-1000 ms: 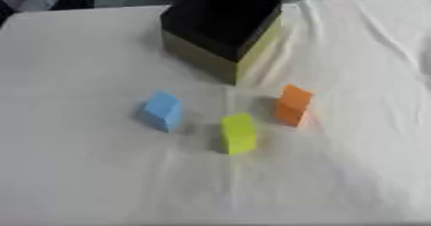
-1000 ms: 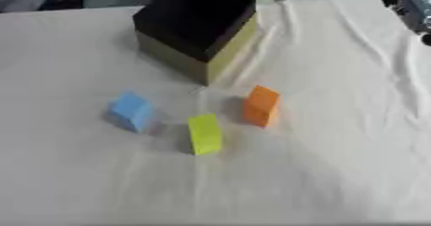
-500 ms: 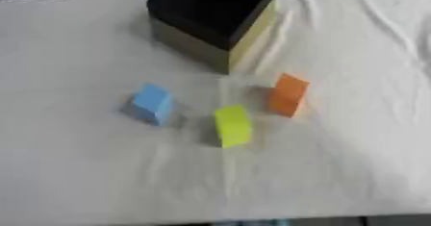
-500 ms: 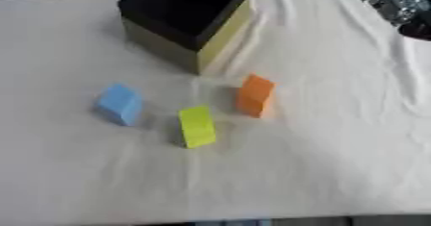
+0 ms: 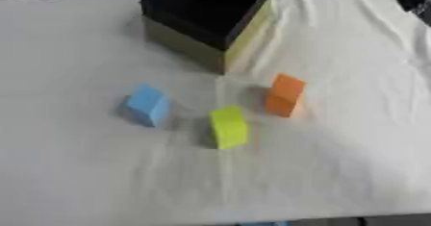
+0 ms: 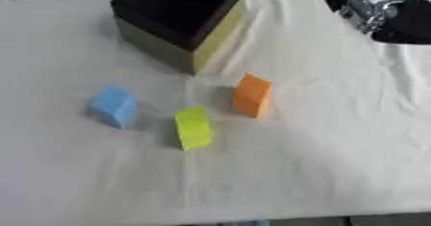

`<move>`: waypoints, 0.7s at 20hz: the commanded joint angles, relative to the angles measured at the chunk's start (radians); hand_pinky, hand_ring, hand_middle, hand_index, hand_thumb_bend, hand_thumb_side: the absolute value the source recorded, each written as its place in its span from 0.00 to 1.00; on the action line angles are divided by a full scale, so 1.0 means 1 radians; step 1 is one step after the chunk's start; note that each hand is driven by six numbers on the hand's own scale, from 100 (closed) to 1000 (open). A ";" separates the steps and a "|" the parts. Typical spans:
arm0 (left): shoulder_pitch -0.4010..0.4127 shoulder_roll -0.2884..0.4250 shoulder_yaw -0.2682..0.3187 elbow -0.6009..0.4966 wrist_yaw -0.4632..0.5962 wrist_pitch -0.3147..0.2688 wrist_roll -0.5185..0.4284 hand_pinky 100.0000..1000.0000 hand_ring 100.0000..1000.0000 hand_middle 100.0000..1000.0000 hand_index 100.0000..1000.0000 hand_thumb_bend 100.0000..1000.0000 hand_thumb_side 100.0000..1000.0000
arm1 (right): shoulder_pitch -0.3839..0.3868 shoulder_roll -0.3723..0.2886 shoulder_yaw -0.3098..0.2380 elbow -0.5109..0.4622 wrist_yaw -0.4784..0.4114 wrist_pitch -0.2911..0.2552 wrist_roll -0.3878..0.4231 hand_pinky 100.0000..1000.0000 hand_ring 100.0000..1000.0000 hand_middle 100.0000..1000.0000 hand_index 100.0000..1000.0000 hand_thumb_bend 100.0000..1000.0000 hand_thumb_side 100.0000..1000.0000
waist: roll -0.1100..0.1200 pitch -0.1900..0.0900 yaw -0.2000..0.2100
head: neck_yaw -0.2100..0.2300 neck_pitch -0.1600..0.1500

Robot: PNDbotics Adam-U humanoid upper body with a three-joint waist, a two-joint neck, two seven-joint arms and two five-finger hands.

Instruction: Pick up objects on the table and place them in the box.

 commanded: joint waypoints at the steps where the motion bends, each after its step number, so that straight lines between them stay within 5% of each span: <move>1: -0.012 0.044 -0.002 -0.014 -0.006 -0.009 -0.013 0.69 0.73 0.76 0.90 0.51 0.93 | -0.022 -0.037 0.000 -0.014 0.009 -0.002 0.012 0.77 0.82 0.81 0.84 0.12 1.00 | -0.001 -0.018 -0.001 | 0.001 -0.011; 10: -0.022 0.046 -0.017 -0.014 -0.001 -0.026 -0.038 0.69 0.73 0.76 0.90 0.49 0.94 | -0.088 -0.025 0.082 -0.014 0.014 0.008 0.102 0.78 0.82 0.82 0.84 0.13 1.00 | -0.001 -0.020 0.002 | 0.094 -0.034; 14: -0.026 0.046 -0.022 -0.014 0.002 -0.031 -0.043 0.69 0.73 0.76 0.90 0.48 0.94 | -0.098 -0.014 0.108 -0.014 0.038 0.034 0.131 0.78 0.82 0.81 0.84 0.19 1.00 | -0.004 -0.015 0.007 | 0.096 -0.050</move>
